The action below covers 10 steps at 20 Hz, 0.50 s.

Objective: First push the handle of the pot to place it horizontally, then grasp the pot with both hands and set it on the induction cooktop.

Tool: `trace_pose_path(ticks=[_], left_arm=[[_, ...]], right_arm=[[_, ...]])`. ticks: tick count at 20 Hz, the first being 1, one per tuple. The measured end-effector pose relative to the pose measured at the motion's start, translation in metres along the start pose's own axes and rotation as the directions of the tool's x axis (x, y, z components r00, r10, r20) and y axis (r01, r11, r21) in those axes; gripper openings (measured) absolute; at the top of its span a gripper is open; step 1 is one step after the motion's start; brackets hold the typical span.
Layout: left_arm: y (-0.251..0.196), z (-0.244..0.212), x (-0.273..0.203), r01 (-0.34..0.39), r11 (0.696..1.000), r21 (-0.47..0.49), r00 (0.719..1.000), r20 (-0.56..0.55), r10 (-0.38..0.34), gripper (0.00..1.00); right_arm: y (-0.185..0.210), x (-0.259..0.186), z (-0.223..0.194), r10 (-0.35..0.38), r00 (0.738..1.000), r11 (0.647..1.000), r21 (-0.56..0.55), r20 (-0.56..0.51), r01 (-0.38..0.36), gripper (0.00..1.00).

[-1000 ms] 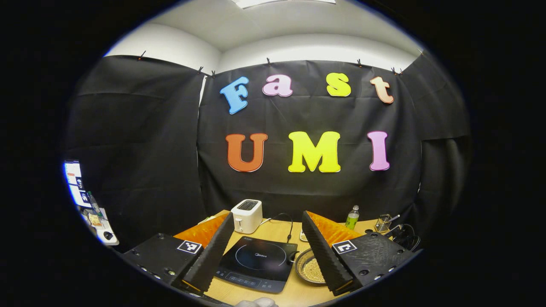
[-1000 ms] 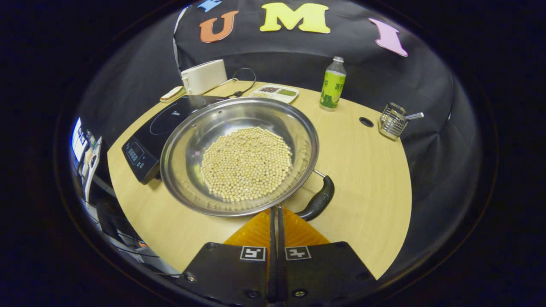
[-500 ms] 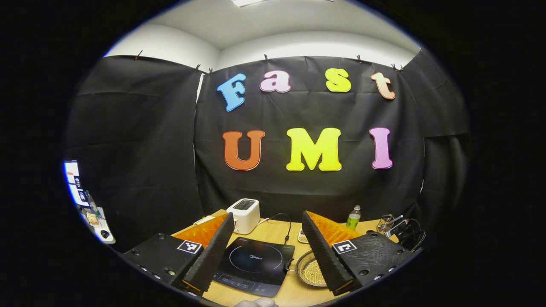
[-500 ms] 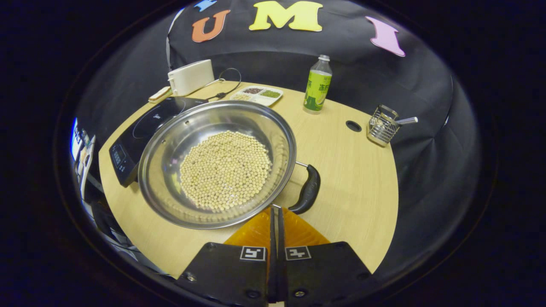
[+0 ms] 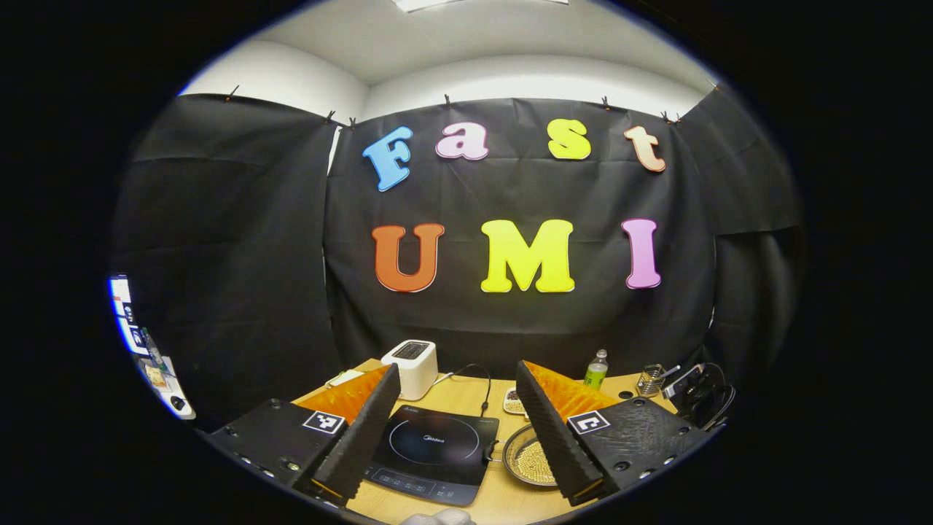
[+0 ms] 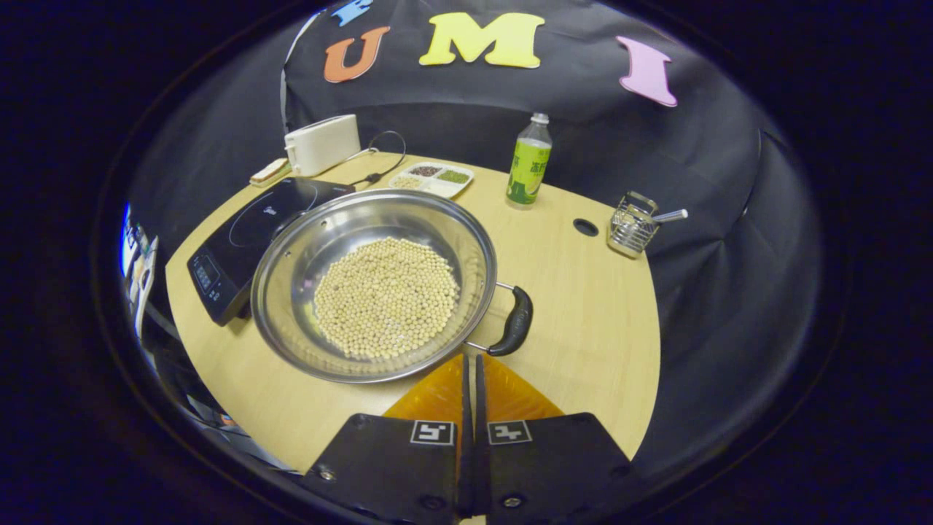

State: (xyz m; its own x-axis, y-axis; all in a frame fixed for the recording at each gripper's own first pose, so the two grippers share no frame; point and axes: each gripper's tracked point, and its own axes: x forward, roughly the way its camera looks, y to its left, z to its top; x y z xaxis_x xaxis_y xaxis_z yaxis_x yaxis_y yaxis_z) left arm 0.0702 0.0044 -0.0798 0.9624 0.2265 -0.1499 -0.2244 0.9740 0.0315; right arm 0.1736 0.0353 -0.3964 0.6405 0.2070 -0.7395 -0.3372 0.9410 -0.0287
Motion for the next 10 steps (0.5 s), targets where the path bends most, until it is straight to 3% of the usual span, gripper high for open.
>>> trace_pose_path(ticks=[10], left_arm=[[0.016, -0.01, -0.039, 0.167, 0.986, 0.007, 0.986, 0.005, -0.168, 0.95]], right_arm=[[0.012, -0.113, -0.017, -0.149, 0.979, 0.976, 0.177, 0.136, 0.124, 0.05]])
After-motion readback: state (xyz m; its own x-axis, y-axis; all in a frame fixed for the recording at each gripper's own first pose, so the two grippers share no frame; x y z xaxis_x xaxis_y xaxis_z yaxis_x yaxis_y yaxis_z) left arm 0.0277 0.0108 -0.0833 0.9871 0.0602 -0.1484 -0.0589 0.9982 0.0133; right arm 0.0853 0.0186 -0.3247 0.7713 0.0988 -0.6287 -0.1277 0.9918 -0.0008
